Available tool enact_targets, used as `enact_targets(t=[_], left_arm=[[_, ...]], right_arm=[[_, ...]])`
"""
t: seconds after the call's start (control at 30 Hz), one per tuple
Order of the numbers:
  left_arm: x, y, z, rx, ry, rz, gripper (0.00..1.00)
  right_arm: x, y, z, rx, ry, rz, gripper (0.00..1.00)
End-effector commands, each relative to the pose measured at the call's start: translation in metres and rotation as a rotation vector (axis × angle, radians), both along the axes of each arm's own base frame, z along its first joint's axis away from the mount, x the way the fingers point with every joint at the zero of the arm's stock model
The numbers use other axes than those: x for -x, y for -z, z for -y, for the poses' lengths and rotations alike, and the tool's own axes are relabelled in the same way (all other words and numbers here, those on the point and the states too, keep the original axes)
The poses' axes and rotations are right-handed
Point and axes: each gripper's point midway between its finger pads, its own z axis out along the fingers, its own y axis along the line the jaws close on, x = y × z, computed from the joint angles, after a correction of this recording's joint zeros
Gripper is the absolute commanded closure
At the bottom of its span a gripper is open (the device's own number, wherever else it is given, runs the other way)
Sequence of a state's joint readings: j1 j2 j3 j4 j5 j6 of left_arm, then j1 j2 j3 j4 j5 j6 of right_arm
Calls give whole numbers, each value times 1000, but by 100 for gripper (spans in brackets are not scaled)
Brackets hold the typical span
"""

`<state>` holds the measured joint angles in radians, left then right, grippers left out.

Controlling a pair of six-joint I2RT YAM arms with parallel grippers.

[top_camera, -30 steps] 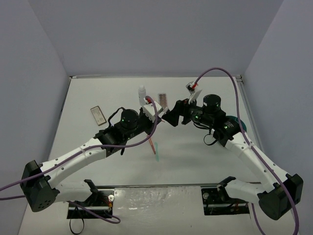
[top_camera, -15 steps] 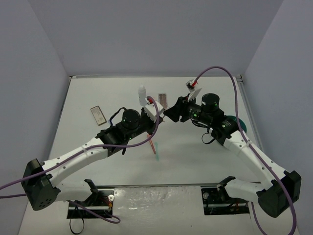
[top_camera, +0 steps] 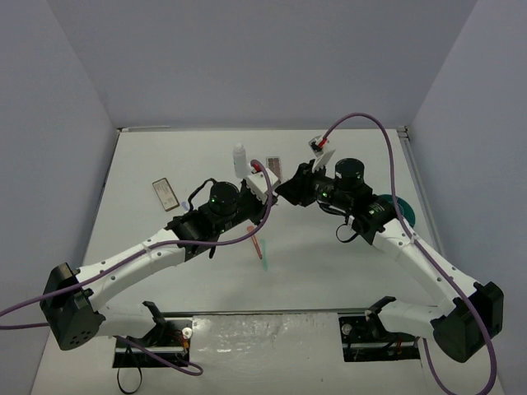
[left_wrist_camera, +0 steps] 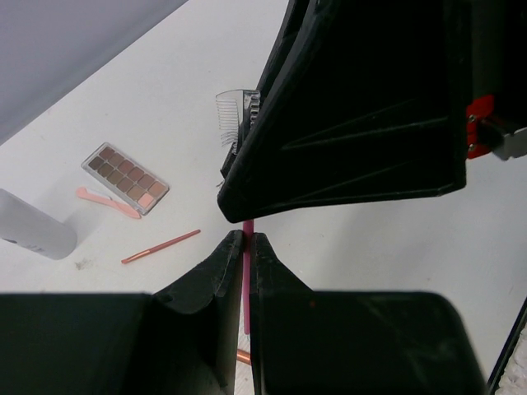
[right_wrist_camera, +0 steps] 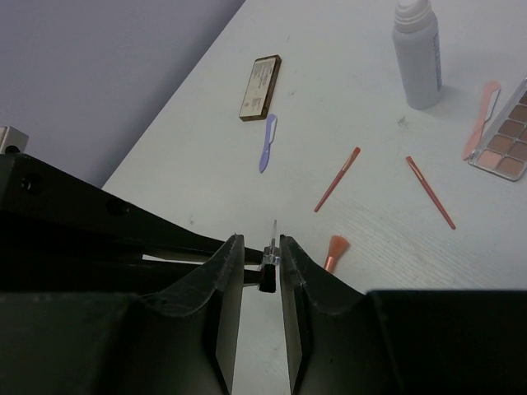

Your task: Organize the makeup

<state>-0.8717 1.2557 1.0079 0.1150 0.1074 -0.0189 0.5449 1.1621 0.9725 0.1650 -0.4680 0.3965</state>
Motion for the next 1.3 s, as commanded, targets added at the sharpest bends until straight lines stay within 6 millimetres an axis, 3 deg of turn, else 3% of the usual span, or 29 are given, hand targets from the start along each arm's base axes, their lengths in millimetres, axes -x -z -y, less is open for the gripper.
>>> enact_targets(t=[0.0, 0.23, 0.37, 0.53, 0.6, 0.7, 0.87, 1.07, 1.27], left_arm=[[-2, -67, 12, 152, 14, 113, 100], [-3, -63, 13, 145, 13, 105, 100], [-3, -57, 13, 139, 6, 81, 94], [-10, -50, 5, 124, -56, 55, 38], [-13, -47, -2, 114, -102, 38, 22], [-21, -38, -20, 78, -208, -3, 12], [-30, -22, -62, -2, -387, -92, 8], [-38, -4, -139, -15, -606, -321, 3], [-22, -4, -188, -43, -674, -394, 3]], right_arm=[[-6, -14, -6, -38, 5, 62, 81], [-8, -16, -2, -31, 25, 83, 100], [-10, -22, 6, -16, 63, 110, 100], [-21, -27, 29, 49, 183, 152, 100], [-27, -28, 45, 97, 253, 168, 100], [-37, -24, 76, 181, 365, 172, 100], [-60, -17, 149, 265, 581, 131, 100], [-77, -5, 236, 350, 840, 67, 100], [-83, 2, 290, 427, 1017, 28, 100]])
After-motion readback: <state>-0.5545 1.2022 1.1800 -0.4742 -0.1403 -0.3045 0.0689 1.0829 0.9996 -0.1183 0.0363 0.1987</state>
